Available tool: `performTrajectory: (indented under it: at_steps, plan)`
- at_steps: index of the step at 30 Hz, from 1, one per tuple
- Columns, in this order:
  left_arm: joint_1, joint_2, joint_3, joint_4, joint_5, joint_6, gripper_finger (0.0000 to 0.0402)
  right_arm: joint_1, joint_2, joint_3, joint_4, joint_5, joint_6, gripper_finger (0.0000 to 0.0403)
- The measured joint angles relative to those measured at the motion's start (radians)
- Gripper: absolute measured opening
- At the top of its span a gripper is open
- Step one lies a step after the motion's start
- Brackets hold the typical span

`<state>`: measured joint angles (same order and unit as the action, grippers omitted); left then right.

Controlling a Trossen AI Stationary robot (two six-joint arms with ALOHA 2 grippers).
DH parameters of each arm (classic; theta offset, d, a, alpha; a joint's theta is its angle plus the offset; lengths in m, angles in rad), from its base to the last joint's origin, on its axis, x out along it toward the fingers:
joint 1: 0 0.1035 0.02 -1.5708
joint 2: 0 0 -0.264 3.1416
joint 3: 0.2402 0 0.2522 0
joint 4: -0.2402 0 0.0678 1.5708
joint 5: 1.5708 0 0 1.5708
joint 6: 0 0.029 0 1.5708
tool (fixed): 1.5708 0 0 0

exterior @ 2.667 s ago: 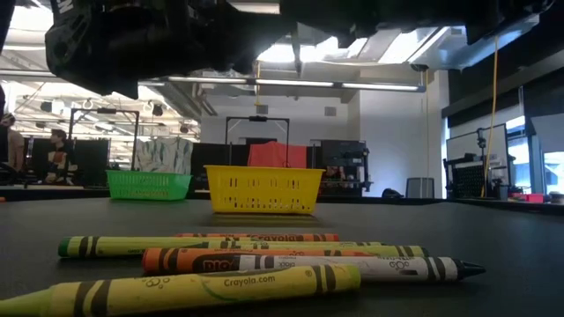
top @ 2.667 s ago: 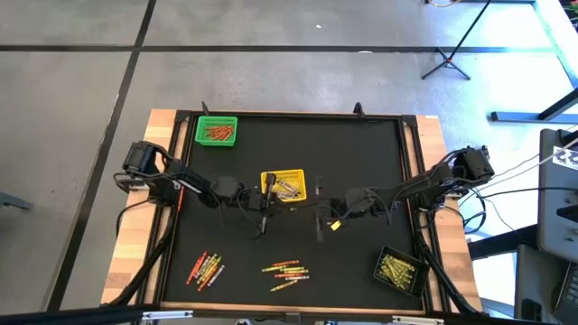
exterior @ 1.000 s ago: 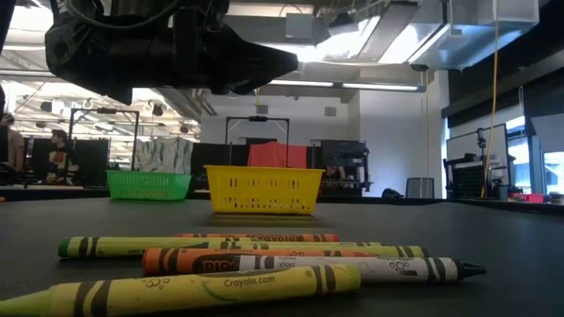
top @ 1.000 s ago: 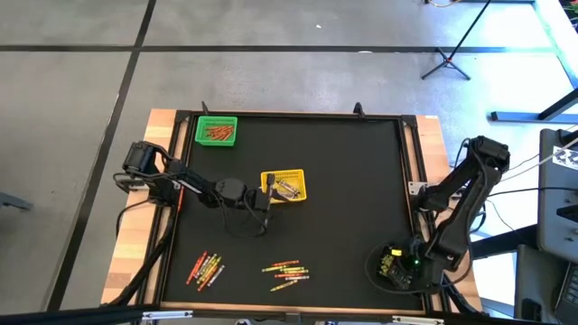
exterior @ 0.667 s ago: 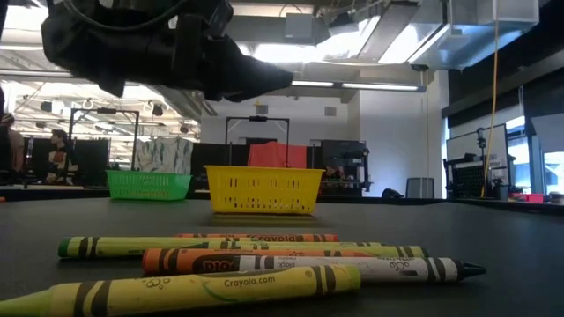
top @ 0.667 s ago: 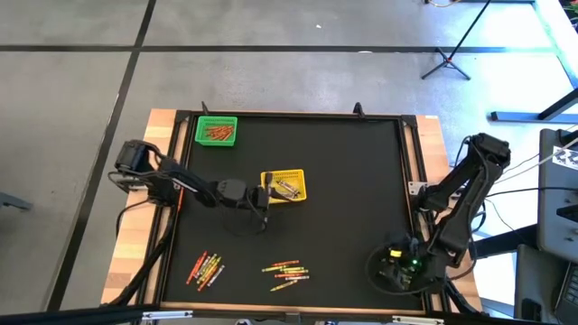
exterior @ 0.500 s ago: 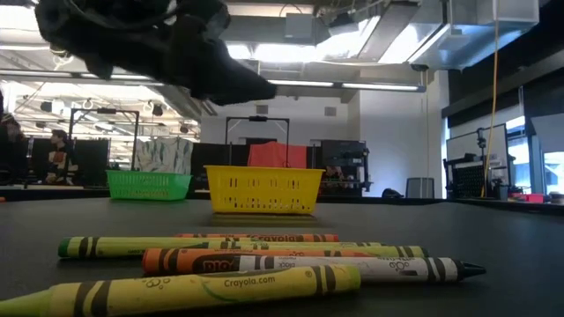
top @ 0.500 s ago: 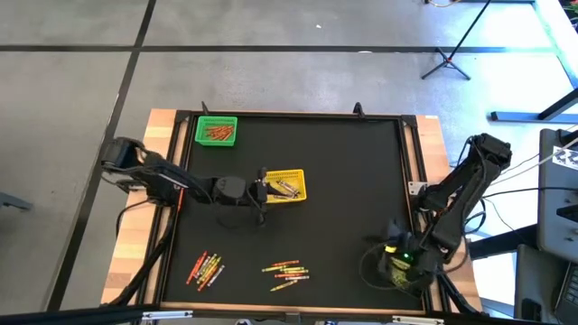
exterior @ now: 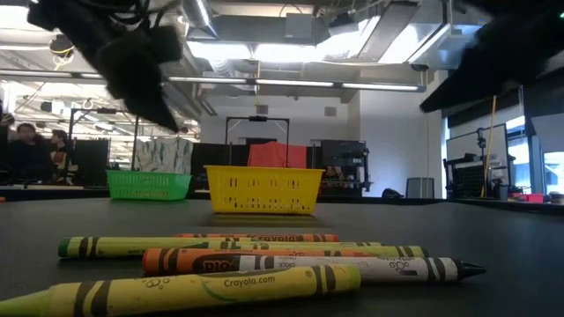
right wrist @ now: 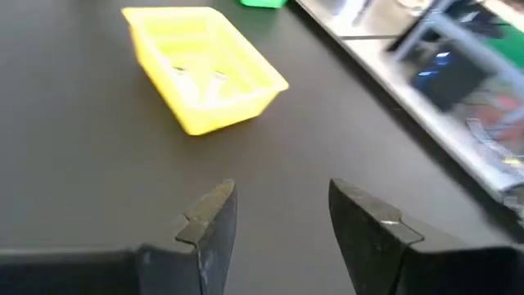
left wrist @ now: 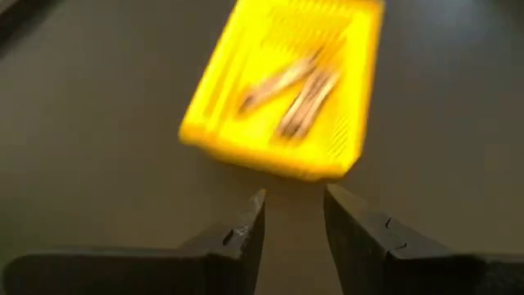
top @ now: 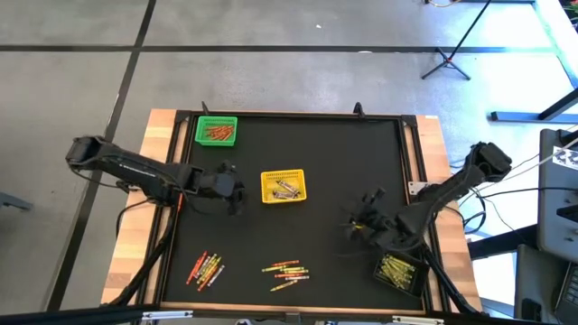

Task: Sort crayons
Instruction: Put the orange crayon into the green bin

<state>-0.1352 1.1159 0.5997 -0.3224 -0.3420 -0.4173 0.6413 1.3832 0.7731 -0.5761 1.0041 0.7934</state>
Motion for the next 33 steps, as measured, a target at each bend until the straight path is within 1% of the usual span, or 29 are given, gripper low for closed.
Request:
performTrajectory:
  at_steps: [4, 7, 10, 12, 14, 17, 20, 24, 26, 31, 33]
  plan:
    - [-0.018, -0.002, 0.067, -0.321, -0.004, -0.153, 0.0110, -0.078, 0.053, 0.000, 0.000, 0.025, -0.045, 0.0192]
    - [-0.029, 0.024, 0.130, -0.488, -0.005, -0.236, 0.0110, -0.132, 0.089, 0.000, 0.004, 0.050, -0.069, 0.0192]
    - [-0.042, 0.078, 0.194, -0.647, 0.008, -0.300, 0.0110, -0.182, 0.127, 0.000, 0.008, 0.059, -0.070, 0.0192]
    - [-0.046, 0.133, 0.222, -0.735, 0.051, -0.325, 0.0110, -0.209, 0.153, 0.000, 0.018, 0.060, -0.070, 0.0192]
    - [-0.047, 0.198, 0.233, -0.819, 0.125, -0.339, 0.0110, -0.229, 0.179, 0.000, 0.034, 0.059, -0.070, 0.0192]
    - [-0.056, 0.293, 0.237, -0.906, 0.253, -0.340, 0.0110, -0.249, 0.213, 0.000, 0.060, 0.058, -0.073, 0.0192]
    - [-0.062, 0.378, 0.237, -0.982, 0.338, -0.330, 0.0110, -0.252, 0.236, 0.000, 0.075, 0.051, -0.073, 0.0192]
    - [-0.061, 0.473, 0.237, -1.024, 0.370, -0.272, 0.0110, -0.249, 0.239, 0.000, 0.103, 0.047, -0.073, 0.0192]
    - [-0.058, 0.519, 0.237, -1.042, 0.390, -0.229, 0.0110, -0.249, 0.239, 0.000, 0.112, 0.025, -0.074, 0.0192]
    - [-0.044, 0.608, 0.212, -1.041, 0.394, -0.139, 0.0110, -0.249, 0.239, 0.000, 0.116, -0.020, -0.074, 0.0192]
    - [-0.036, 0.628, 0.196, -1.040, 0.392, -0.111, 0.0110, -0.249, 0.239, 0.000, 0.119, -0.021, -0.073, 0.0192]
